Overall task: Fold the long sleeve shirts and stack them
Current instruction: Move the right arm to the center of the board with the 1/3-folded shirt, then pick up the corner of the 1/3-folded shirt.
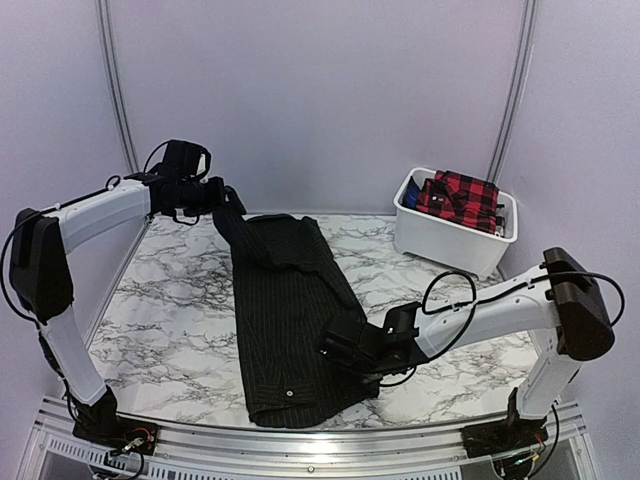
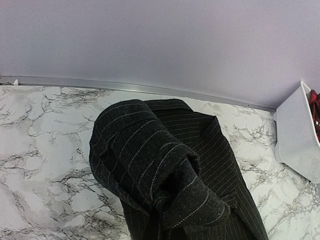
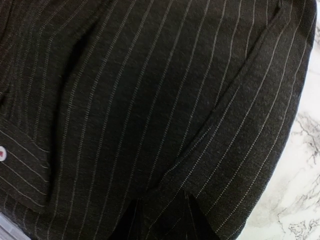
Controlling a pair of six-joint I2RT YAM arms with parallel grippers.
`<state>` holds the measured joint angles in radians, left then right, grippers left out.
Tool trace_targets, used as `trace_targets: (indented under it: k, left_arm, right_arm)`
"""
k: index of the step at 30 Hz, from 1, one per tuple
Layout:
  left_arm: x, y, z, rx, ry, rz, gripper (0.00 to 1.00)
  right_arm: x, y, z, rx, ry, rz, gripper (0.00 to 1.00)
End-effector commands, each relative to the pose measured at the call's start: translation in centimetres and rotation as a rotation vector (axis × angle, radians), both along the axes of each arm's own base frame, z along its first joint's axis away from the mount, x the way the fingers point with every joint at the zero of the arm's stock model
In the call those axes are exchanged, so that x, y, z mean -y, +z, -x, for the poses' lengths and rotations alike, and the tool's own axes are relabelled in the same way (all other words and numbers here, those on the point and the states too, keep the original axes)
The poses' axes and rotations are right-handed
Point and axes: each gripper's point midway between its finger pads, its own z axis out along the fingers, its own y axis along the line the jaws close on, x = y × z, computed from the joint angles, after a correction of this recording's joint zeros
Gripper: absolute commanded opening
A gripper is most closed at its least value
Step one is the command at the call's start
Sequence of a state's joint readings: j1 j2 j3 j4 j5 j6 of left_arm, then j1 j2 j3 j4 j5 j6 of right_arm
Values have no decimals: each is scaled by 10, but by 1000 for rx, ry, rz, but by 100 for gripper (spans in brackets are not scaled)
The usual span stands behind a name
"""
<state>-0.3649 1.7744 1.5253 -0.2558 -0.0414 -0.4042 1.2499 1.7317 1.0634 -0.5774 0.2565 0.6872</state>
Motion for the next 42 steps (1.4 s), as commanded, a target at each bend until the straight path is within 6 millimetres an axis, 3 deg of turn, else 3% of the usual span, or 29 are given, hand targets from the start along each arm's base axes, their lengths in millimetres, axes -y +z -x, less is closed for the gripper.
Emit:
trace_targets:
  k: [1, 7, 10, 16, 21, 31, 39, 42]
  left_arm:
    - [5, 15, -7, 39, -10, 17, 0]
    - [6, 12, -8, 33, -11, 18, 0]
    - [7, 11, -9, 29, -12, 19, 0]
    - [8, 7, -10, 24, -14, 18, 0]
    - [9, 4, -12, 17, -15, 21, 0]
    - [12, 2, -16, 11, -19, 29, 0]
    - [13, 7, -18, 22, -17, 32, 0]
    - [14, 8, -20, 24, -18, 38, 0]
  right_arm:
    - [6, -15, 2, -21, -64, -1, 23]
    - [3, -26, 8, -45, -57, -12, 27]
    - [4, -21, 6, -32, -62, -1, 33]
    - [-4, 3, 2, 31, -60, 28, 33]
    - [-9, -3, 8, 36, -46, 60, 33]
    - [4, -27, 14, 11, -72, 94, 28]
    - [18, -12, 10, 45, -122, 75, 15]
    - [19, -8, 10, 49, -125, 69, 15]
